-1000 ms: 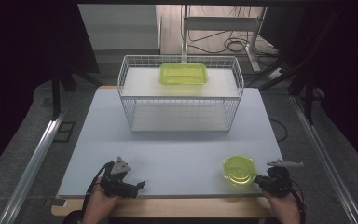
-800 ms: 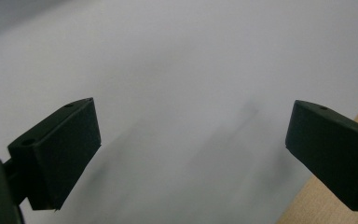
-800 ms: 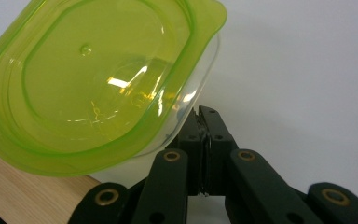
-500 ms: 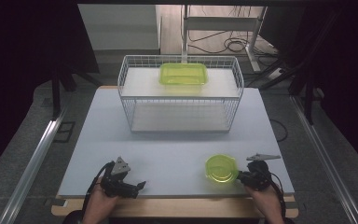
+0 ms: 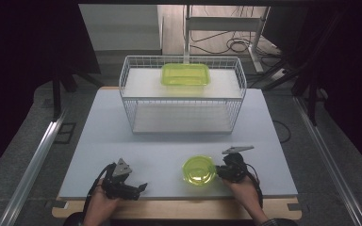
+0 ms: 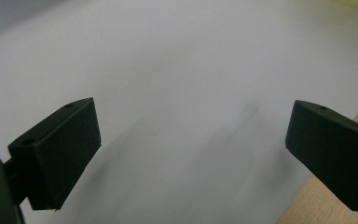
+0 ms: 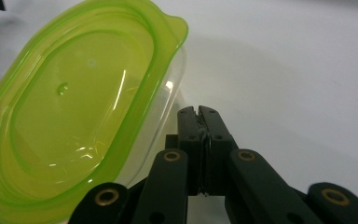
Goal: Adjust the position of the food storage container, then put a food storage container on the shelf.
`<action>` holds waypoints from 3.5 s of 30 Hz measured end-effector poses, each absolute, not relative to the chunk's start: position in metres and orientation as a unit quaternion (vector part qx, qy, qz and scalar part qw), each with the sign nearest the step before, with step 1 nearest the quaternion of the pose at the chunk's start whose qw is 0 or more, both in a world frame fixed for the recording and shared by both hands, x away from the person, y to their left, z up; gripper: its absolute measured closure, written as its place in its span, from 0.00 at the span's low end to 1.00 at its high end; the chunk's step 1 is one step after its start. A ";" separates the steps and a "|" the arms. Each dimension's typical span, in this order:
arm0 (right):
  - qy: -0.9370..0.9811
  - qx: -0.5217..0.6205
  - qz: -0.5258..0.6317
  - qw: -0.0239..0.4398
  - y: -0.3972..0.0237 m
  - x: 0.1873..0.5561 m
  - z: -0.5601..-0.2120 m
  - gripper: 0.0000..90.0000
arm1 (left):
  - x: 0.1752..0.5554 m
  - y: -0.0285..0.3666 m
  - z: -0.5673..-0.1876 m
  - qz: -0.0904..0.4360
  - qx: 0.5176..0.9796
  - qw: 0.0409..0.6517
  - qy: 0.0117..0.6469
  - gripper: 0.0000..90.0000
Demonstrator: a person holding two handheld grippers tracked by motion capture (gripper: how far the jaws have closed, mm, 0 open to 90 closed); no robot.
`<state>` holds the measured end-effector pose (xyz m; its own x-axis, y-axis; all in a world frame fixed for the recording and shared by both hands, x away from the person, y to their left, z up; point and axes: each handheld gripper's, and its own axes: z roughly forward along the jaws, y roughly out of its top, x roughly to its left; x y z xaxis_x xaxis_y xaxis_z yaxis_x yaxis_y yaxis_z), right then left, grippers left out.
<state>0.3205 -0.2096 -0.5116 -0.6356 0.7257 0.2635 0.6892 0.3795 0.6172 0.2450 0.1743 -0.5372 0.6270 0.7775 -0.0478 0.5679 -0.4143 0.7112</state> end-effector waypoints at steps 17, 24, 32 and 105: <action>0.845 0.390 0.360 0.061 -0.195 0.331 -0.508 0.95 | 0.244 0.174 -0.536 0.147 0.829 0.358 0.403 0.03; 0.839 0.384 0.373 0.095 -0.221 0.321 -0.494 0.82 | 0.242 0.173 -0.533 0.147 0.824 0.373 0.400 0.04; 0.832 0.376 0.392 0.118 -0.232 0.313 -0.490 0.48 | 0.236 0.168 -0.530 0.162 0.827 0.368 0.393 0.04; 0.809 0.385 0.443 0.013 -0.210 0.328 -0.477 0.22 | 0.234 0.165 -0.533 0.170 0.833 0.369 0.375 0.04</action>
<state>0.3283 -0.2097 -0.4772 -0.7029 0.6349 0.3206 0.6123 0.3108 0.7270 0.2343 0.1648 -0.5331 0.6613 0.7501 0.0059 0.4998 -0.4465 0.7422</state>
